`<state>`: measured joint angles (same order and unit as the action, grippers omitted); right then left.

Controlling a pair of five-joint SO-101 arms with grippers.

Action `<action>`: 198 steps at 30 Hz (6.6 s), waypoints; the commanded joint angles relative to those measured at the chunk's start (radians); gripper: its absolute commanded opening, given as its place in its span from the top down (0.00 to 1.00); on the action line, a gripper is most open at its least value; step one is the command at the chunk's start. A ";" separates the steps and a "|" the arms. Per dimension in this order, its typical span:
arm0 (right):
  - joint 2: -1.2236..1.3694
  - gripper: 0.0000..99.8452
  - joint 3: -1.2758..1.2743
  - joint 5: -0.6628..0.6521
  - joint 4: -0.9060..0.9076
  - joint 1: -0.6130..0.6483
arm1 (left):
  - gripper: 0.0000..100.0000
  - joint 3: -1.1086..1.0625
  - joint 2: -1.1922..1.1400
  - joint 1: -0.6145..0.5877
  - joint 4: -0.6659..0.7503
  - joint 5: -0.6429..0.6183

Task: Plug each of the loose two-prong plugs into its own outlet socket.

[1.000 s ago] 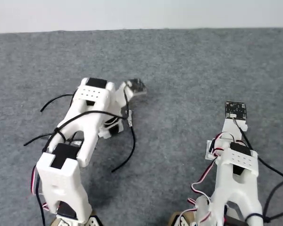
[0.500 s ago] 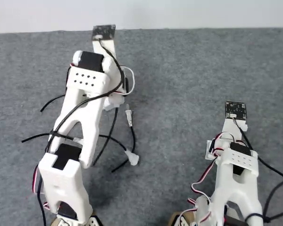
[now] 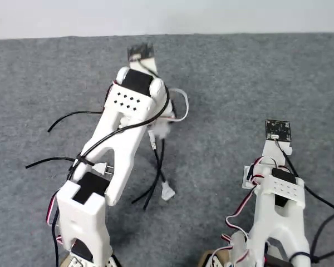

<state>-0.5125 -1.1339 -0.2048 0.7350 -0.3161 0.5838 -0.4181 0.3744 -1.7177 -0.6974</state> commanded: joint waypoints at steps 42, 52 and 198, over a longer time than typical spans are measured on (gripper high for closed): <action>-0.033 0.77 0.006 -0.035 -0.015 0.007 | 0.66 -0.068 -0.164 0.072 -0.035 0.028; -0.038 0.84 0.008 -0.032 -0.007 0.013 | 0.66 -0.619 0.288 -0.034 0.155 0.285; 0.271 0.99 0.265 -0.103 0.199 0.834 | 0.96 -1.437 0.643 -0.710 0.806 0.712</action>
<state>-0.1903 -0.8899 -0.3214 0.9221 0.5570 -0.8815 0.2232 -0.3330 -0.9291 0.0069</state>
